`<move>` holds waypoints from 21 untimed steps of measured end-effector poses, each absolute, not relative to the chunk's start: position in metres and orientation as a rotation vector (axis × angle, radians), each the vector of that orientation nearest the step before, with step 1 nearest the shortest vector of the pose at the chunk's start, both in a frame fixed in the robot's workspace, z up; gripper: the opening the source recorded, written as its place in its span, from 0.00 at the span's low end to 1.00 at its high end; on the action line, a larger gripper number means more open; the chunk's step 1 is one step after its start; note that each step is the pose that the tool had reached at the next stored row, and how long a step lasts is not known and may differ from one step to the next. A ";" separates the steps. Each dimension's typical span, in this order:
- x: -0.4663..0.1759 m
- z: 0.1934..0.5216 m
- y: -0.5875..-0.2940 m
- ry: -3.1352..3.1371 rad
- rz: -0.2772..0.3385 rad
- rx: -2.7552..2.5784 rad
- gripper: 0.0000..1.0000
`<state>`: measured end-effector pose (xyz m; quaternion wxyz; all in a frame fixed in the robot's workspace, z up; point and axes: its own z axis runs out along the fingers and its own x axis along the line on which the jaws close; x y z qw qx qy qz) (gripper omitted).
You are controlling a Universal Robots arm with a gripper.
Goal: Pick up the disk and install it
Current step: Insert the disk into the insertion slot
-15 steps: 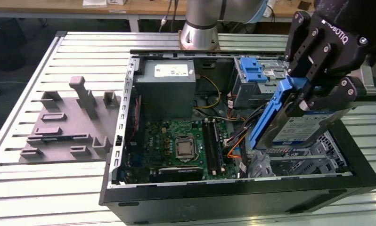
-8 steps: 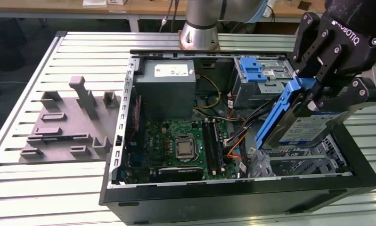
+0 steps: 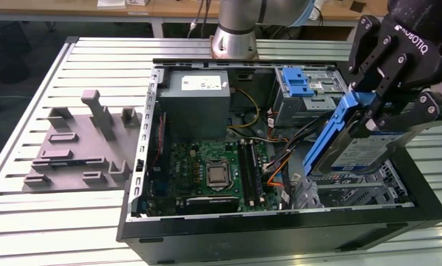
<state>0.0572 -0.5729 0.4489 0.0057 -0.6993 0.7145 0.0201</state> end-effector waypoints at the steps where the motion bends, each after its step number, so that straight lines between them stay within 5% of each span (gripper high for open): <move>1: 0.059 0.449 -0.573 2.236 0.063 -2.189 0.36; 21: 0.072 0.441 -0.573 2.237 0.063 -2.189 0.36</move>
